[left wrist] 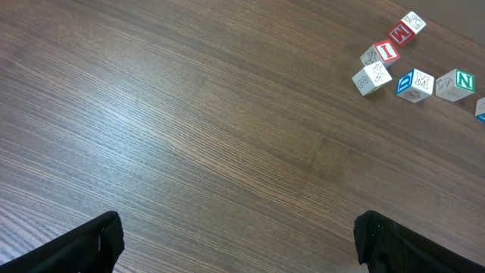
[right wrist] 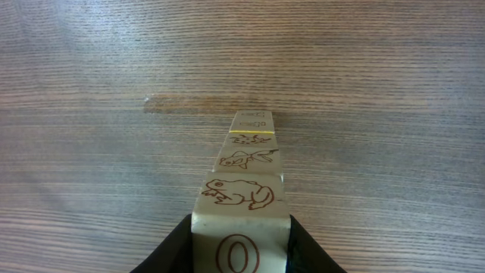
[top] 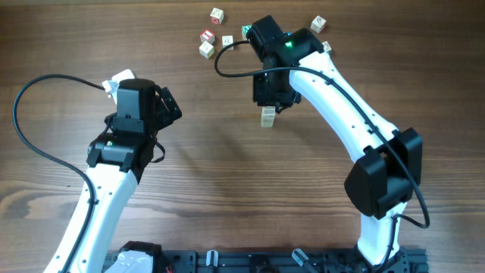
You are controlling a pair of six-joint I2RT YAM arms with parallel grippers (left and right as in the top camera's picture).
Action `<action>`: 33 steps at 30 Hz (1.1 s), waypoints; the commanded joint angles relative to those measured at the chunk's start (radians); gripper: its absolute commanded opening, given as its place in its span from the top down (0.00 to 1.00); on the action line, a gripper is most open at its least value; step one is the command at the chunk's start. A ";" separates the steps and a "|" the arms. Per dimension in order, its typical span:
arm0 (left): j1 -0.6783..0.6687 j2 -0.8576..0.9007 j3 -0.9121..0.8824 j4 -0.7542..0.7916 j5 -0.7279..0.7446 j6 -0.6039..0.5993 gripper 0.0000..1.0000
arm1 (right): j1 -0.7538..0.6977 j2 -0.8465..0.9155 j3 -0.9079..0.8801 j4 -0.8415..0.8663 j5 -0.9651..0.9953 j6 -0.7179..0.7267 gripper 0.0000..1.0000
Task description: Form a tower
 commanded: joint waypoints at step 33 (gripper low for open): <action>0.007 -0.006 0.005 0.002 0.005 -0.009 0.00 | 0.008 0.019 0.048 -0.028 0.043 0.024 0.75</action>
